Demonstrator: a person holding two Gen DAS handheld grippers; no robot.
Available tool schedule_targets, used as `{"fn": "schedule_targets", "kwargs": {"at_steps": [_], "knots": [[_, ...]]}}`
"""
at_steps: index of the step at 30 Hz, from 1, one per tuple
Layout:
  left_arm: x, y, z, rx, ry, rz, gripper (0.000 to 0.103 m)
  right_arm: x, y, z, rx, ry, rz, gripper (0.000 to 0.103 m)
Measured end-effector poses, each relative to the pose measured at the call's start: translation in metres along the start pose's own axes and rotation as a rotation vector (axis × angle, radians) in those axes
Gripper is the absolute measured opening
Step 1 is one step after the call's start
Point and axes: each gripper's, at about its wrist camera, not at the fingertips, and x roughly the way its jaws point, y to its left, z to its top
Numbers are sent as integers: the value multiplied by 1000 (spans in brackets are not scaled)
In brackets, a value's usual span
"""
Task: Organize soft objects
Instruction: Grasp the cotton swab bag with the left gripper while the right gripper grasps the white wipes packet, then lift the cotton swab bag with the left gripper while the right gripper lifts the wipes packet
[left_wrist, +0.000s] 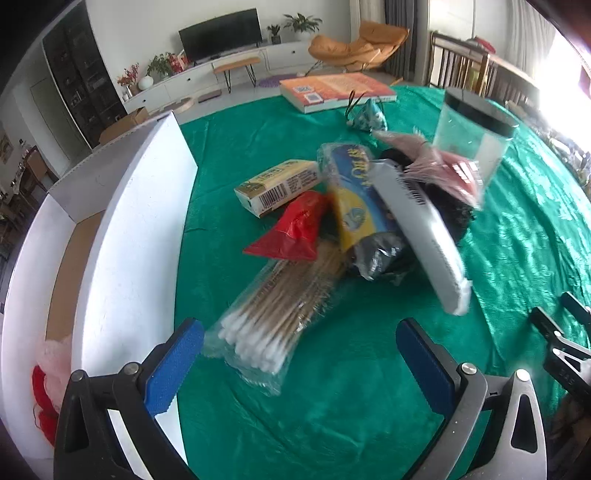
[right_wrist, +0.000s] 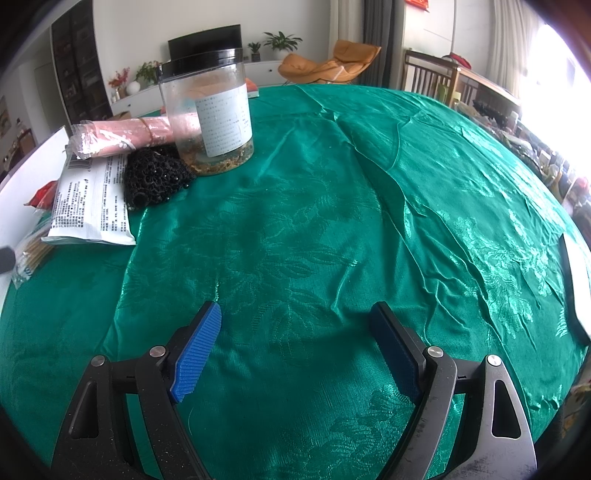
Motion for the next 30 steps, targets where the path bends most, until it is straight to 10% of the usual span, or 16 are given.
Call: {"fn": "schedule_targets", "kwargs": {"at_steps": [6, 12, 16, 22, 24, 30], "knots": [[51, -3, 7, 63, 100, 47, 97, -1, -1, -1, -2, -2, 9, 85], [23, 10, -27, -39, 34, 27, 40, -3, 1, -1, -13, 1, 43, 85], [7, 14, -59, -103, 29, -25, 40, -28, 49, 9, -115, -64, 299, 83], [-3, 13, -76, -130, 43, -70, 40, -4, 155, 48, -453, -93, 226, 80], [-4, 12, -79, -102, 44, -75, 42, 4, 151, 60, -416, -81, 251, 34], [-10, 3, -89, -34, 22, -72, 77, -28, 60, 49, -68, 26, 576, 21]]}}
